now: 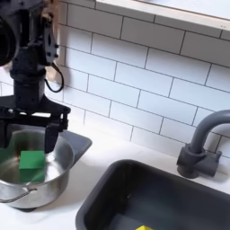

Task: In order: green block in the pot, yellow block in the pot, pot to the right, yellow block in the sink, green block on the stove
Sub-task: 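Take the green block out of the pot and put it on the stove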

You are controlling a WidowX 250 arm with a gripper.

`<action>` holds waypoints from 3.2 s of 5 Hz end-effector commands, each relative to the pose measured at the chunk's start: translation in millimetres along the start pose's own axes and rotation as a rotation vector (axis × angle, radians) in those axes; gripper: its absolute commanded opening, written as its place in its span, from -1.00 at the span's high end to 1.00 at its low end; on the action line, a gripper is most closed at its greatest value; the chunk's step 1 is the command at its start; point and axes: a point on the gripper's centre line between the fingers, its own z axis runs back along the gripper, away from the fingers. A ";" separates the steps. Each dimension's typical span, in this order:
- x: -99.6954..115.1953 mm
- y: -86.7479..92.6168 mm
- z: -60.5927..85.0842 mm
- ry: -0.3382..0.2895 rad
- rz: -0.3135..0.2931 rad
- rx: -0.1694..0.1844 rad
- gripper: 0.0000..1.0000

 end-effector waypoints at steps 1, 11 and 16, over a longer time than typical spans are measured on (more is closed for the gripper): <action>7.2 4.2 -12.7 0.014 -0.004 0.015 -1.00; 21.4 -9.5 -63.4 0.070 0.037 0.026 -1.00; 26.4 -11.1 -44.8 0.030 0.027 0.013 1.00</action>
